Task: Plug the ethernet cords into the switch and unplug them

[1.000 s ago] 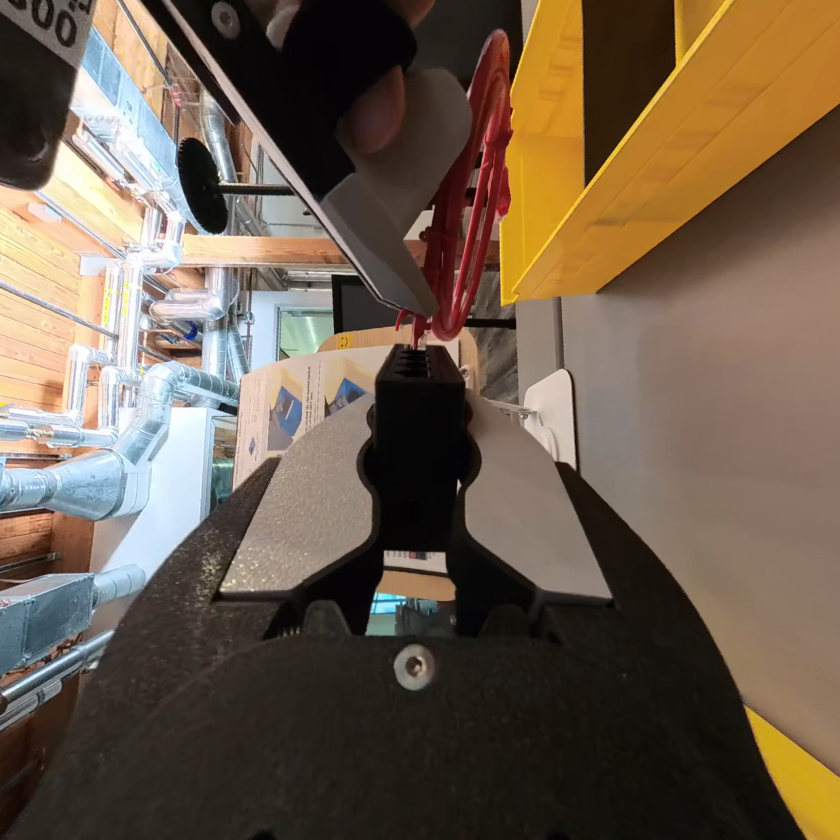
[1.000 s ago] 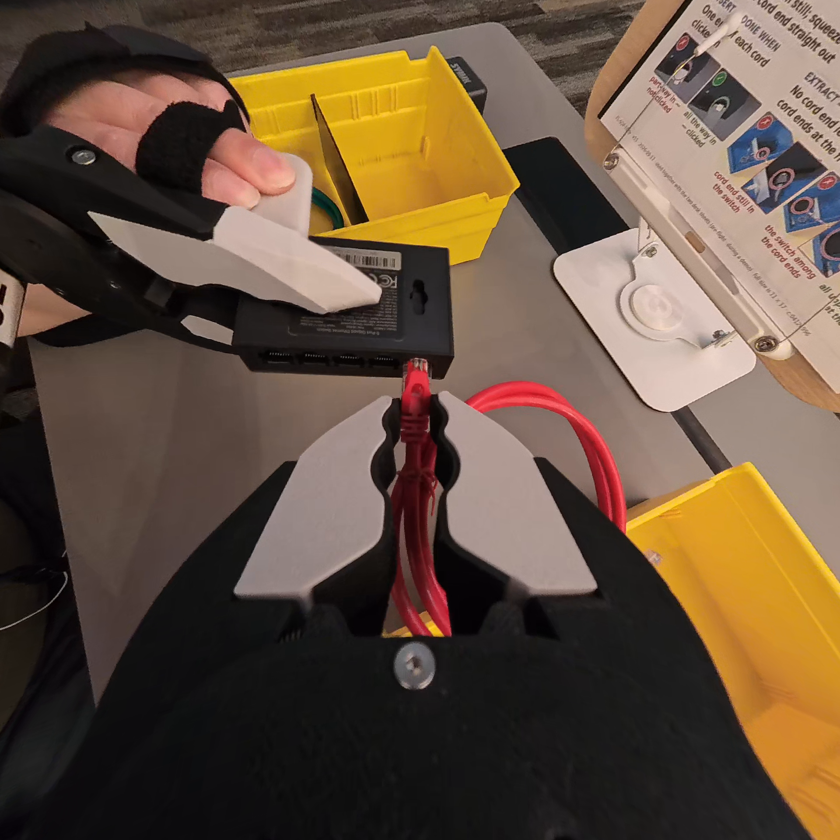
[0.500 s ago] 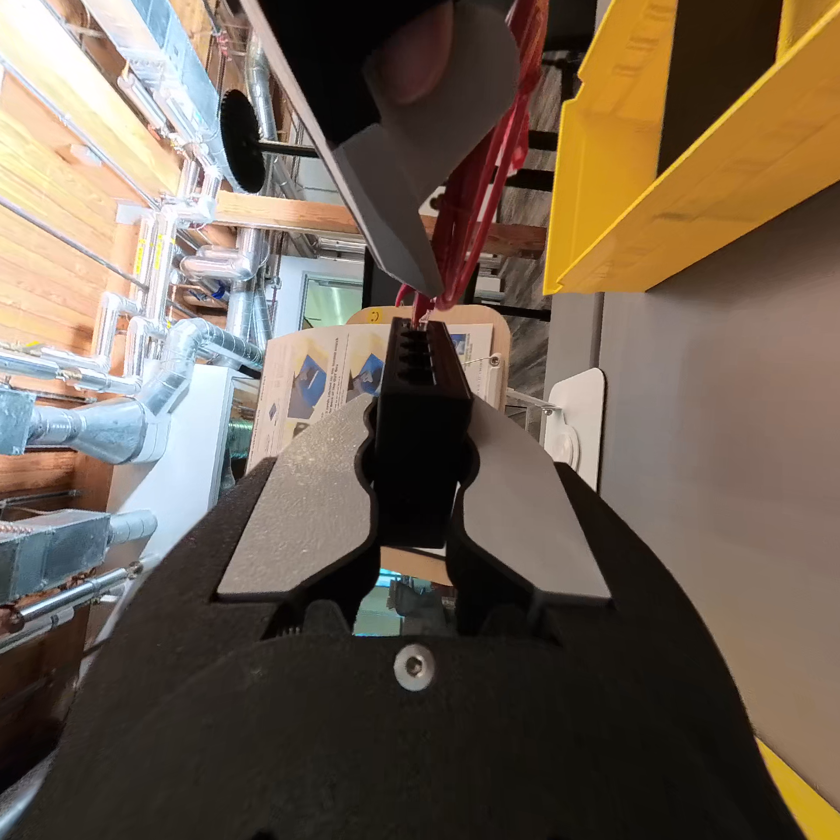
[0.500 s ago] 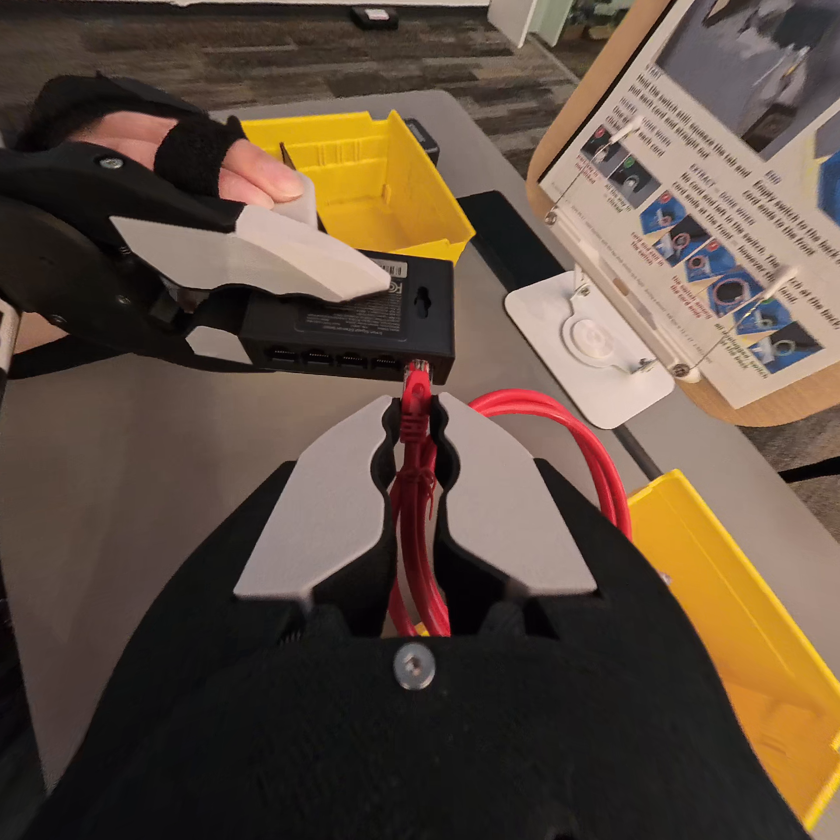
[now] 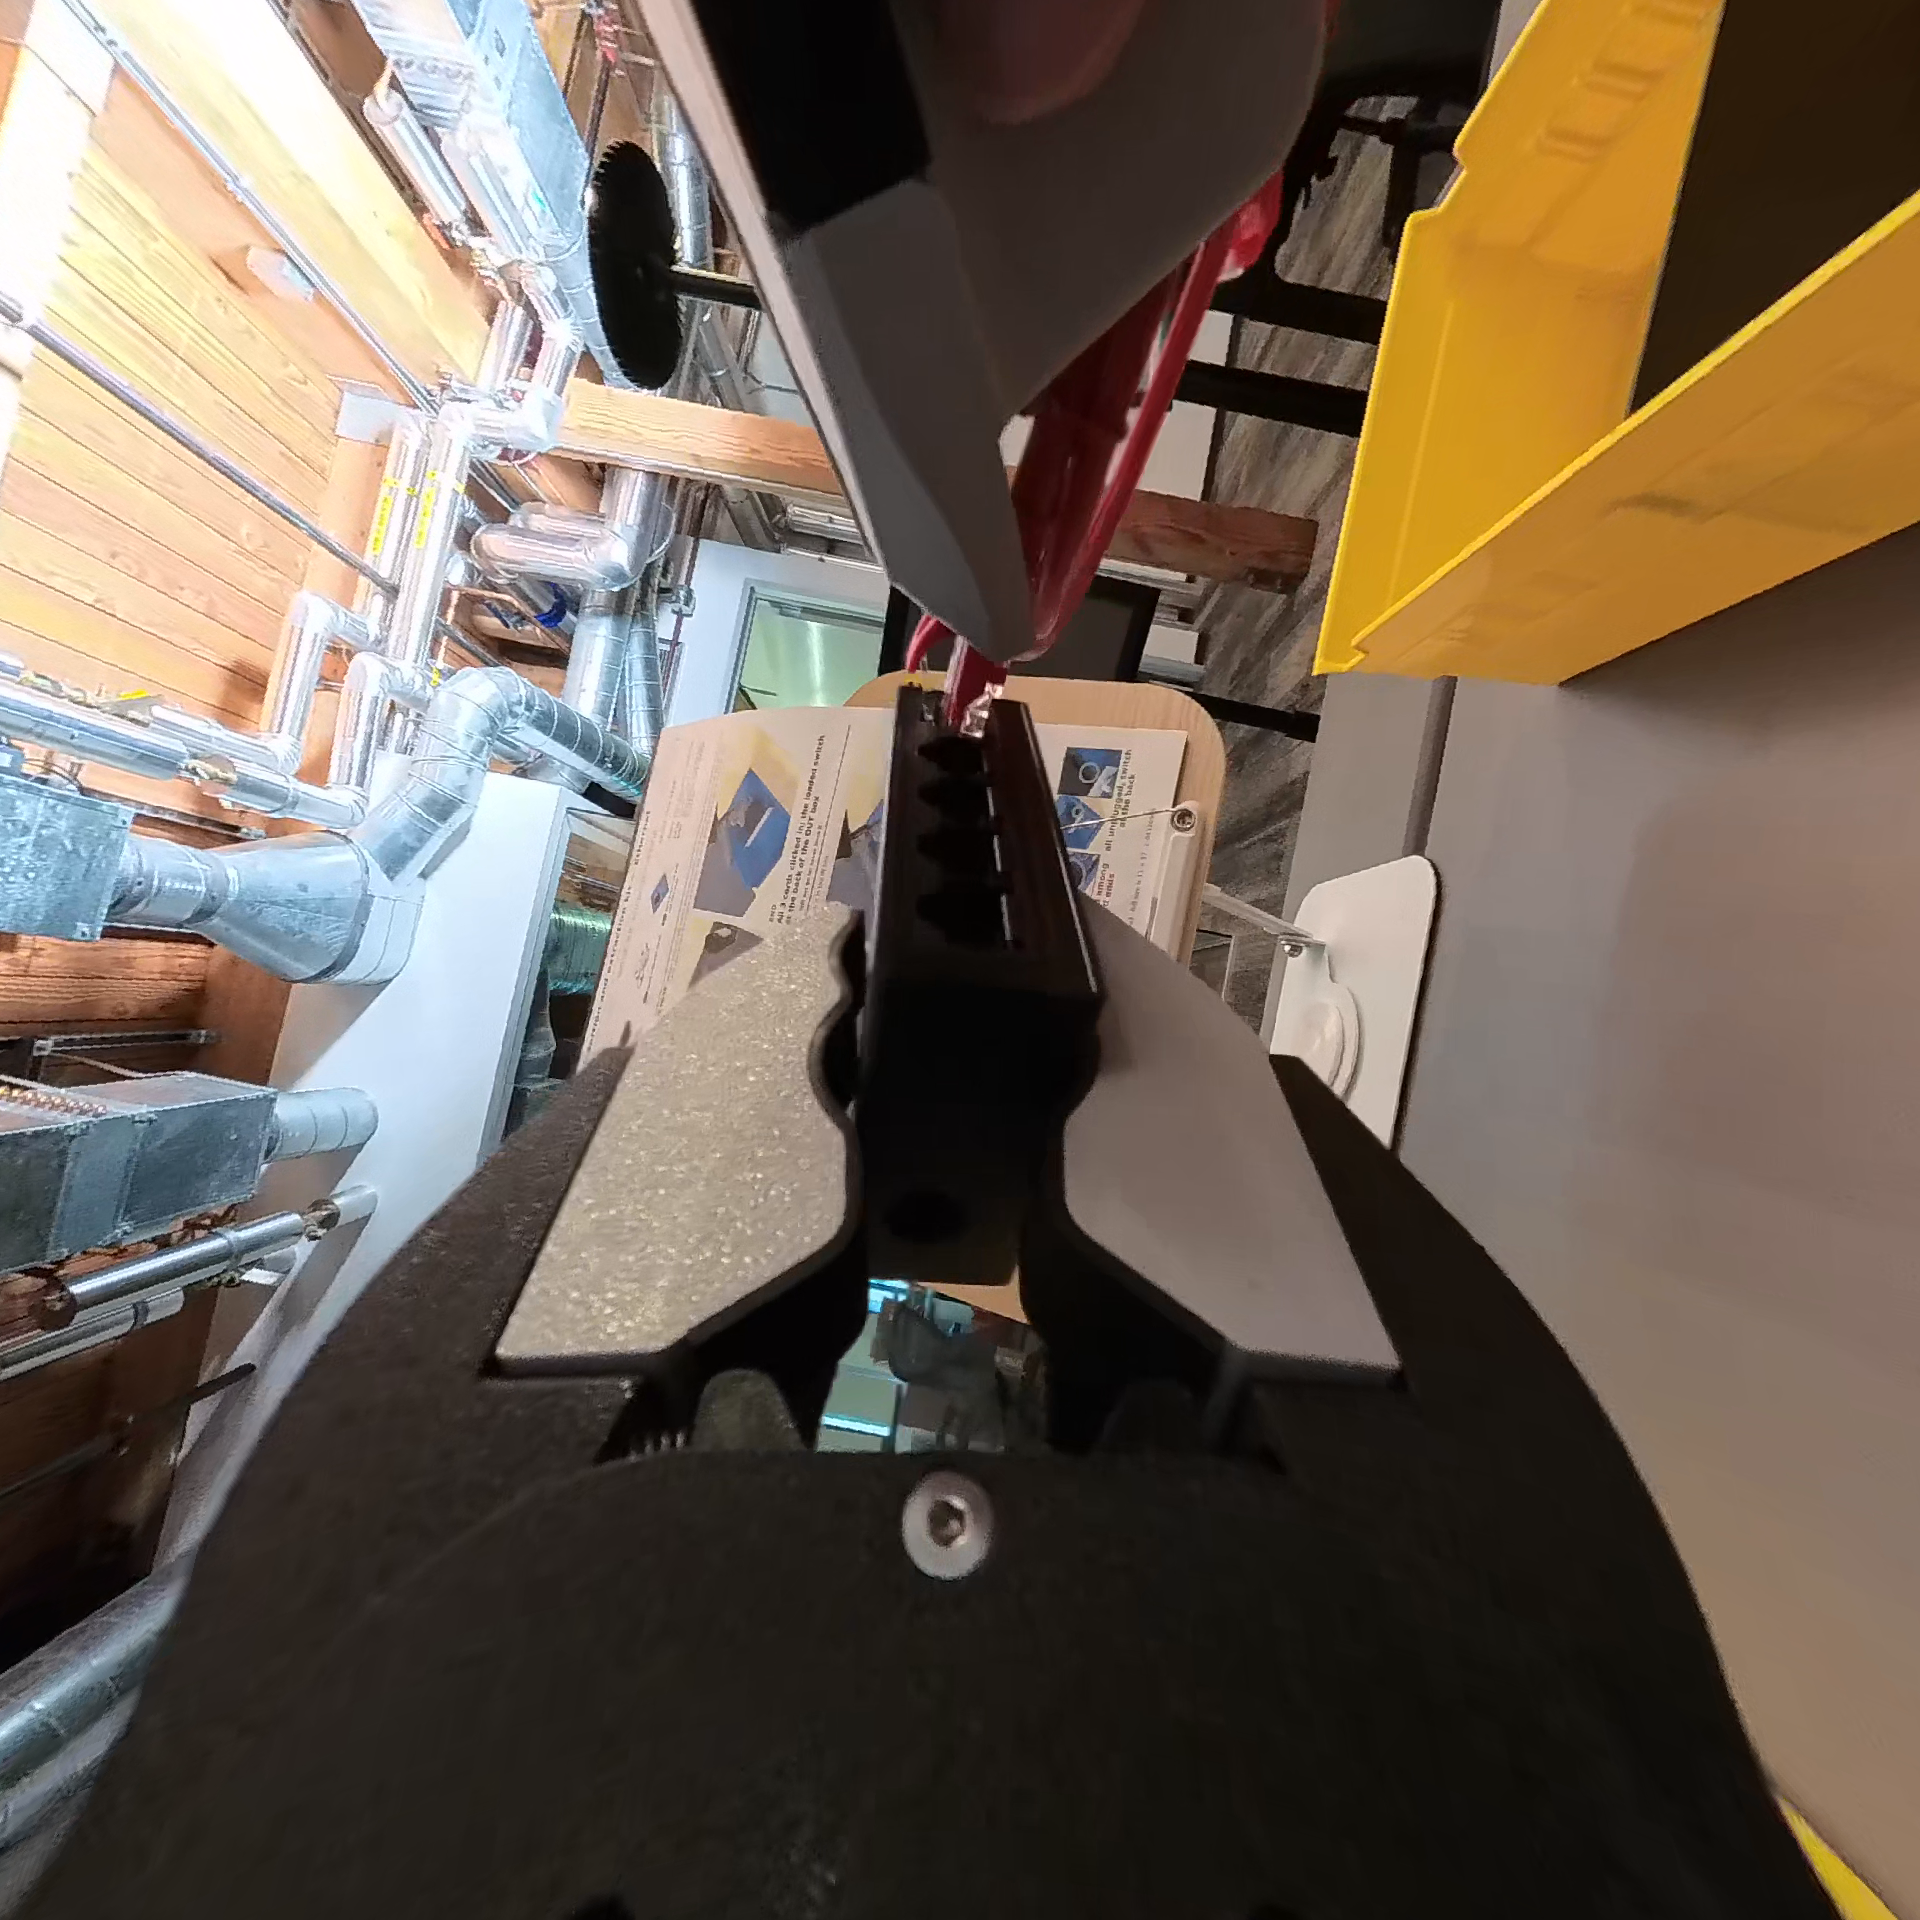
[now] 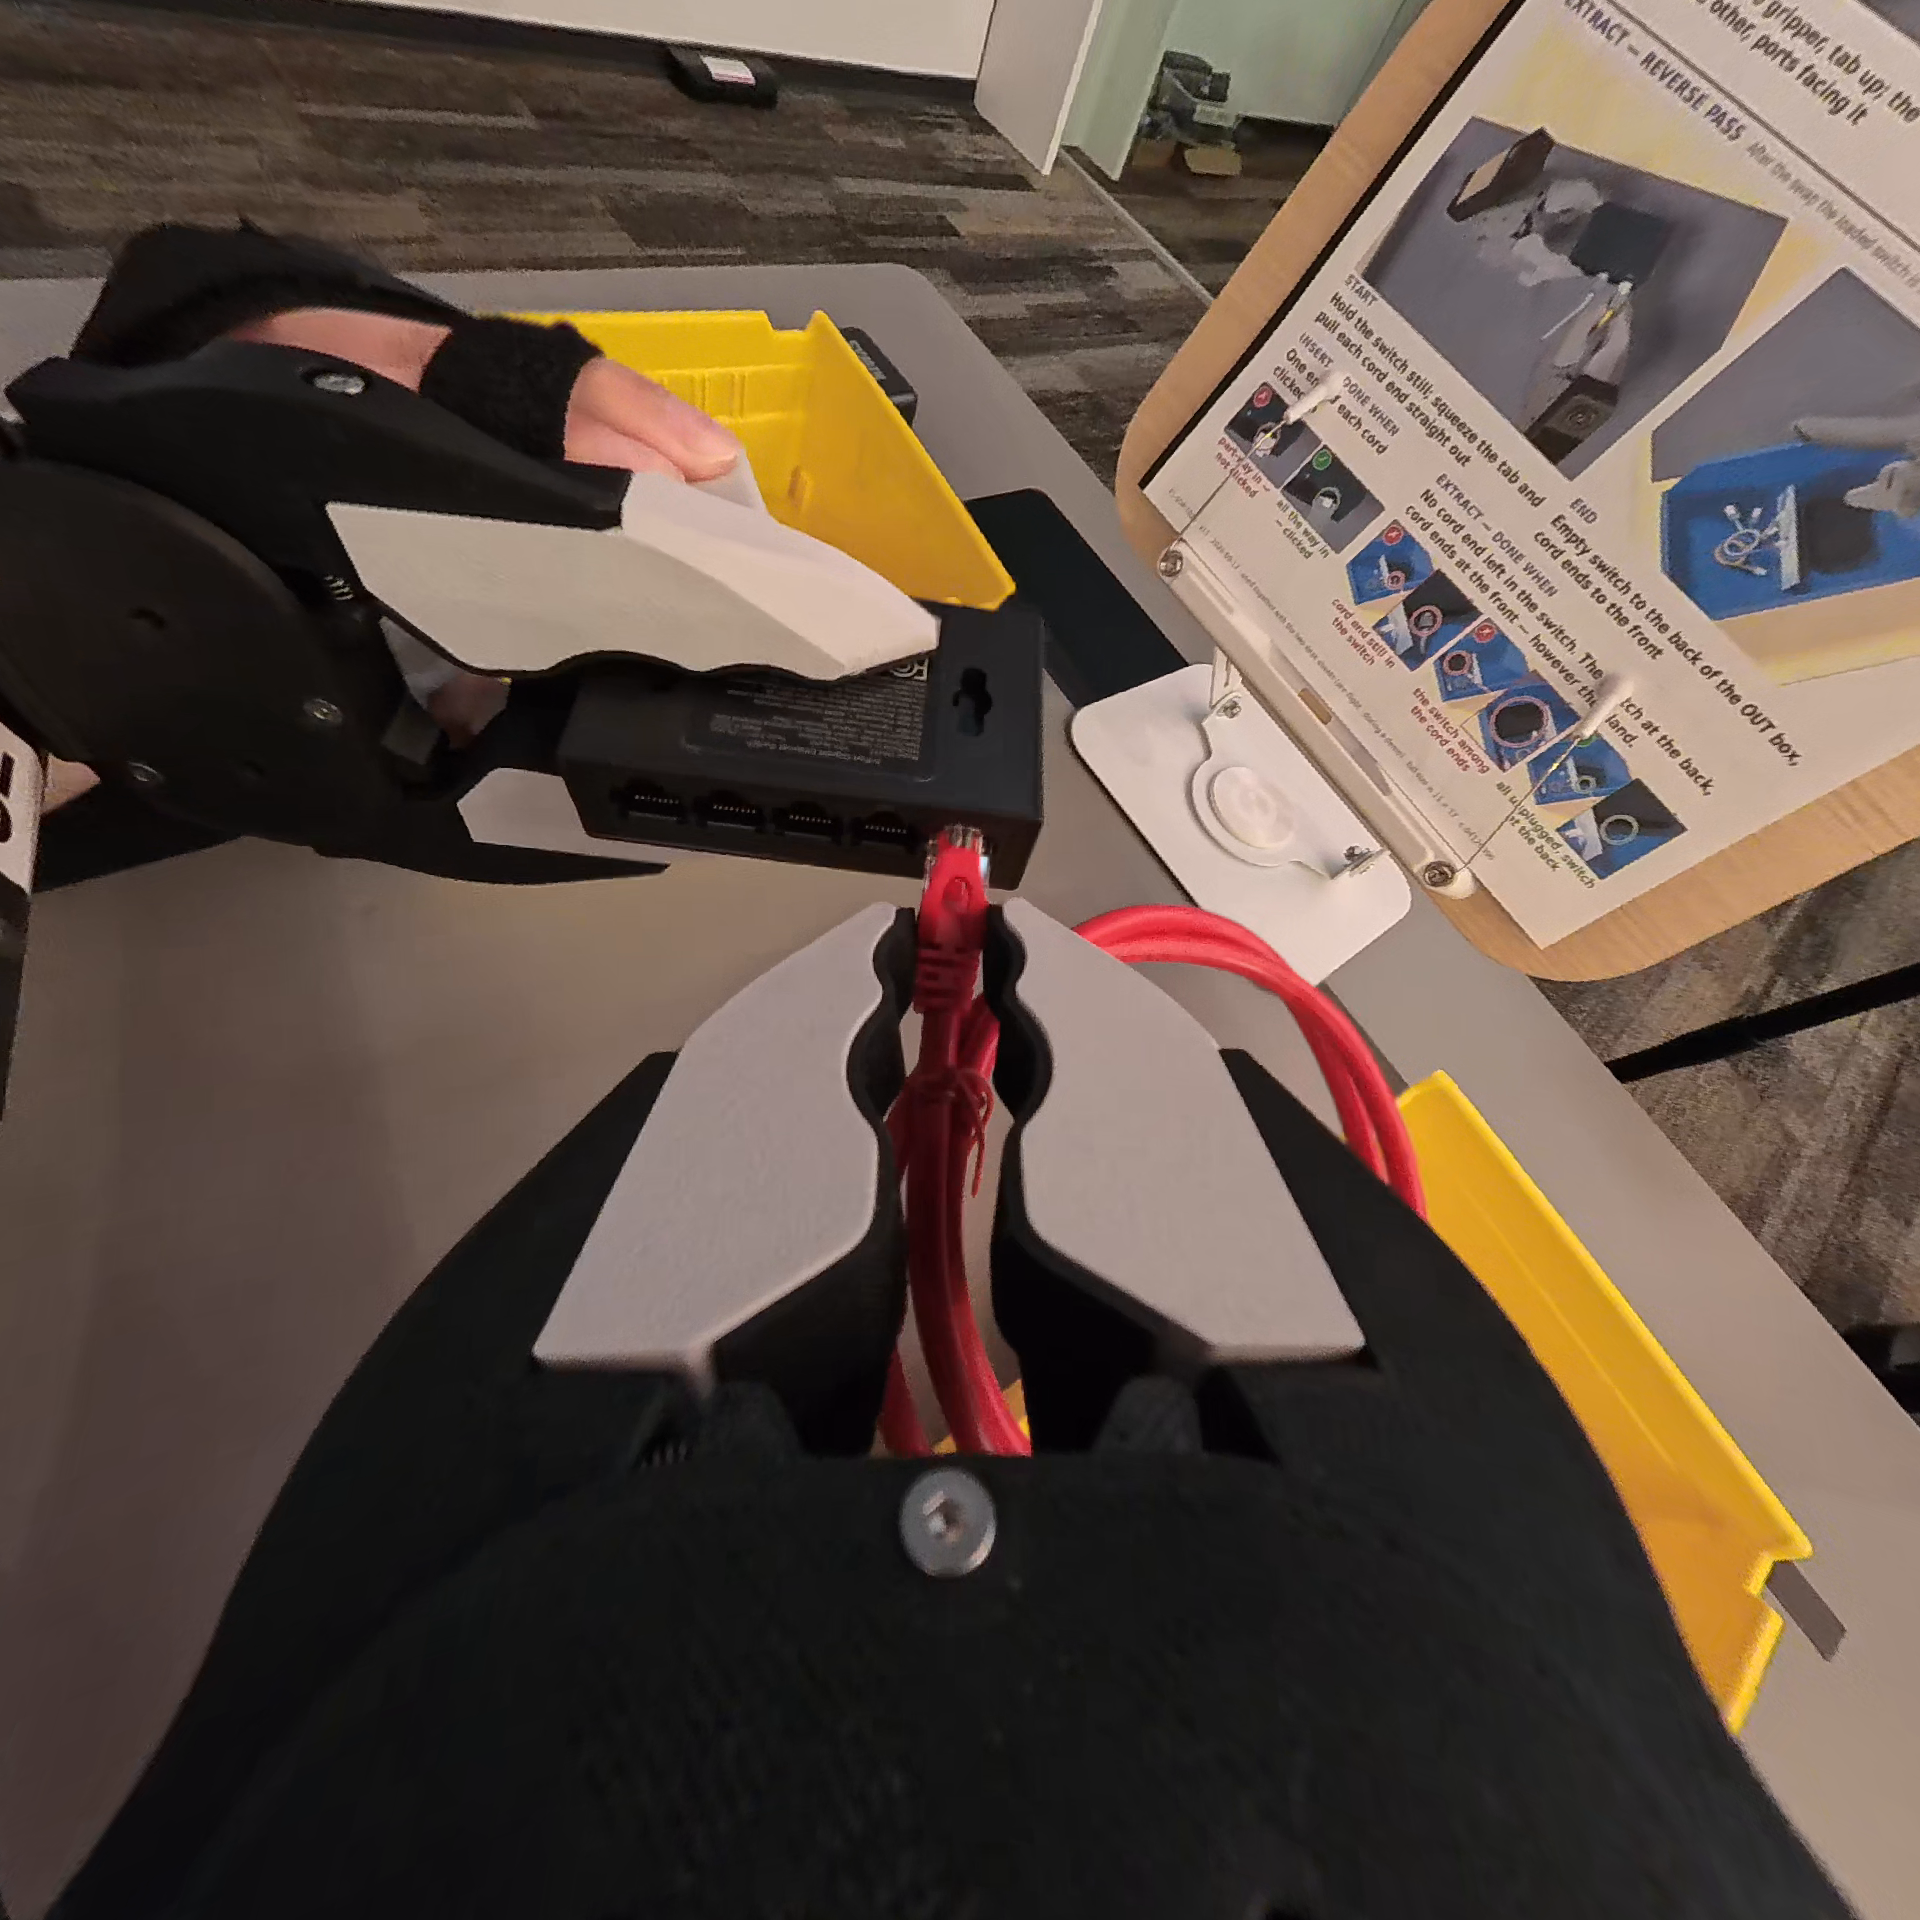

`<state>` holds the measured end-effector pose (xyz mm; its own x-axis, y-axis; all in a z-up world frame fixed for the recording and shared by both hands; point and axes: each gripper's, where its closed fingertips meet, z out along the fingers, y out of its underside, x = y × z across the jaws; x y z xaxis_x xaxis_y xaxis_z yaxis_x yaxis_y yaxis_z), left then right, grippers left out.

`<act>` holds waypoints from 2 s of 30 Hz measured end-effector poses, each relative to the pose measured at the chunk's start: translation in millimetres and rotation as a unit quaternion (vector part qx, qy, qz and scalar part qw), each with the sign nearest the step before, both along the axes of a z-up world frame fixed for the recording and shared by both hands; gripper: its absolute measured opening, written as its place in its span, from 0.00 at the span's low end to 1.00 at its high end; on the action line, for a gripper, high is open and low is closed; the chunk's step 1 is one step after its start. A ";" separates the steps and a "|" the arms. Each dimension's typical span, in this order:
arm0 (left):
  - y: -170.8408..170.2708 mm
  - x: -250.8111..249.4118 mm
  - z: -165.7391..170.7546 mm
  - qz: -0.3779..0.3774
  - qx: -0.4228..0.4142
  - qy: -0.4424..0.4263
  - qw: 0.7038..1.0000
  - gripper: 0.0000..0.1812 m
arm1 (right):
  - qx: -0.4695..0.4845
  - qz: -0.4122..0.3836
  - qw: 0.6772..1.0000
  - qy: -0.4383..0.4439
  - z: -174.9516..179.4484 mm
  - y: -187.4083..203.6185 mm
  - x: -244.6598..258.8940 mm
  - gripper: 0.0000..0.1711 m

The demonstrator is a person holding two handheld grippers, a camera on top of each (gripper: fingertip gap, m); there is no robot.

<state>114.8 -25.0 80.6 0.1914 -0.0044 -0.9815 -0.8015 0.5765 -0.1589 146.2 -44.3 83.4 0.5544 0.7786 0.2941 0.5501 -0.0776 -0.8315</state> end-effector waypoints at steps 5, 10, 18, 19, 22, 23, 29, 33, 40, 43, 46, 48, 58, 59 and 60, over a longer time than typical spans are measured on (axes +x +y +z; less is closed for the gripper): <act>-5.5 -1.0 8.8 -0.020 -0.008 -0.032 0.999 0.17 | 0.009 0.015 0.999 0.034 11.3 -4.9 -3.2 0.08; -7.6 -3.7 14.7 -0.015 0.002 -0.038 0.999 0.17 | 0.034 0.016 0.998 0.045 17.5 -6.1 -6.7 0.08; -10.9 -10.2 26.7 -0.013 0.022 -0.053 0.998 0.17 | 0.066 0.023 0.994 0.088 29.1 -7.4 -13.9 0.08; -11.5 -10.9 28.5 -0.012 0.025 -0.054 0.998 0.17 | 0.071 0.025 0.993 0.094 31.2 -8.0 -14.7 0.08; -14.0 -13.0 32.7 -0.014 0.029 -0.057 0.998 0.17 | 0.079 0.032 0.990 0.111 35.9 -9.9 -17.2 0.08; -14.4 -13.5 33.6 -0.014 0.029 -0.058 0.998 0.17 | 0.081 0.033 0.990 0.115 37.1 -10.4 -17.8 0.08; -22.1 -12.1 36.3 -0.039 0.030 -0.061 0.997 0.16 | 0.096 0.046 0.989 0.106 40.3 -15.8 -18.8 0.08; -28.1 -8.8 35.1 -0.067 0.017 -0.062 0.996 0.16 | 0.090 0.059 0.989 0.099 39.7 -19.3 -18.1 0.08; -27.8 -6.9 38.9 -0.068 0.003 -0.087 0.994 0.17 | 0.093 0.054 0.989 0.105 44.0 -20.3 -15.2 0.08; -26.6 -9.0 42.1 -0.060 -0.001 -0.096 0.994 0.18 | 0.108 0.051 0.986 0.114 47.8 -20.2 -16.4 0.08; -26.6 -11.2 47.2 -0.059 -0.011 -0.119 0.991 0.21 | 0.121 0.050 0.983 0.126 50.6 -19.6 -19.1 0.08; -28.7 -12.3 51.3 -0.062 -0.017 -0.132 0.989 0.23 | 0.130 0.053 0.980 0.139 53.6 -20.3 -21.2 0.08; -52.6 -17.9 81.9 -0.100 -0.033 -0.210 0.972 0.44 | 0.218 0.045 0.956 0.190 74.2 -29.4 -25.6 0.08; -54.6 -18.6 84.8 -0.104 -0.039 -0.221 0.969 0.46 | 0.225 0.043 0.954 0.195 75.9 -29.3 -24.8 0.08; -57.0 -19.1 87.2 -0.112 -0.047 -0.230 0.966 0.47 | 0.233 0.039 0.952 0.195 77.2 -28.7 -23.5 0.08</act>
<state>95.6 -82.0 167.9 0.5915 -0.1807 -0.7857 -0.4902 0.6931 -0.5285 122.7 -73.0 160.6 0.6373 0.6580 0.4012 0.1816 0.3777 -0.9080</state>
